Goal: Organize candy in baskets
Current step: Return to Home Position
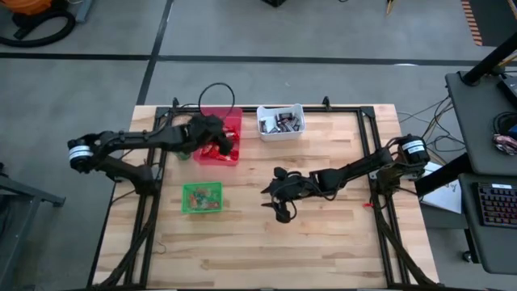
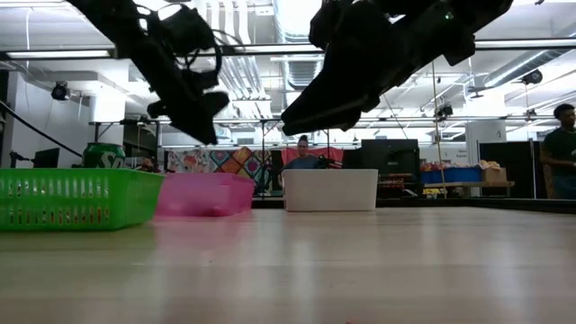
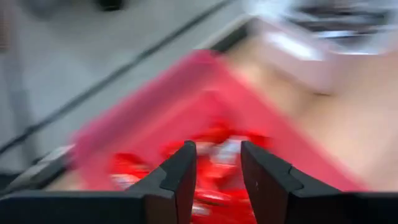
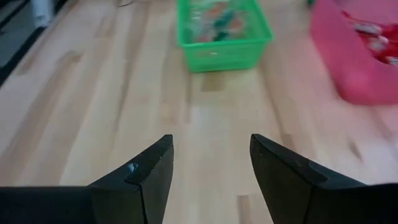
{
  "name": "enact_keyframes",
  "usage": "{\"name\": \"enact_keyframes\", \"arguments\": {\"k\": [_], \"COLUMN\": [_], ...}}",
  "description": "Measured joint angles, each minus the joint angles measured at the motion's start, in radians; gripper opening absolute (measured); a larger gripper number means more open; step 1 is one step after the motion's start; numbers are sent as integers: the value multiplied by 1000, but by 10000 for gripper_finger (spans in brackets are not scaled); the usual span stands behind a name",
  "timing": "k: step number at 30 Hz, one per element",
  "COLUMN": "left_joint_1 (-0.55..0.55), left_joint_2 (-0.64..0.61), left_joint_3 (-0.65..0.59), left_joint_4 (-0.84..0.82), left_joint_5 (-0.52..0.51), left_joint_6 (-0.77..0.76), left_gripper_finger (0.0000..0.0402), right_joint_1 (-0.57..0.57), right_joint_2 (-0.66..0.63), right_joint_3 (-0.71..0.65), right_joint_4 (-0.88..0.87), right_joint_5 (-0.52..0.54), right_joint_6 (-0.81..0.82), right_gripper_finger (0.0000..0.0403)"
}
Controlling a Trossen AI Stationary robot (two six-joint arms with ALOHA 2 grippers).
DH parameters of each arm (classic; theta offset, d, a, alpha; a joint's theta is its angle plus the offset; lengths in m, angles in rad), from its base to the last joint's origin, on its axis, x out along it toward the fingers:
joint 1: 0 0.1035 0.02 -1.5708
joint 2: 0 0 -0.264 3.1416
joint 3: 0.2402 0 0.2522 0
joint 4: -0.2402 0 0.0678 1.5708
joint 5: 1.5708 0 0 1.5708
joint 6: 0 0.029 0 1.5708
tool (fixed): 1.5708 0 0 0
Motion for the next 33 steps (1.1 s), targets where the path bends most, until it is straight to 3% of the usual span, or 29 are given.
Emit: {"name": "enact_keyframes", "arguments": {"k": [3, 7, 12, 16, 22, 27, 33], "left_joint_1": [-92, -300, -577, -713, -739, -717, -683], "left_joint_2": [-34, -92, -164, -263, -477, -634, -788], "left_joint_3": [0, -2, -82, -167, -319, -448, -485], "left_joint_4": [-5, 5, 128, 176, 264, 354, 292], "left_joint_5": [81, 96, 6, -2, -3, 55, 86], "left_joint_6": [-21, 4, 169, 195, 203, 235, 312], "left_gripper_finger": [108, 99, 83, 76, 75, 75, 75], "right_joint_1": [11, 38, 36, 18, -11, -47, -90], "right_joint_2": [0, 0, -34, -85, -182, -270, -409], "right_joint_3": [0, -13, -83, -137, -210, -300, -414], "right_joint_4": [7, 67, 179, 195, 201, 258, 294], "right_joint_5": [-43, -51, -52, -48, -48, -47, -46], "right_joint_6": [-60, -179, -261, -275, -320, -319, -291], "right_gripper_finger": [203, 203, 203, 203, 203, 203, 203]}}
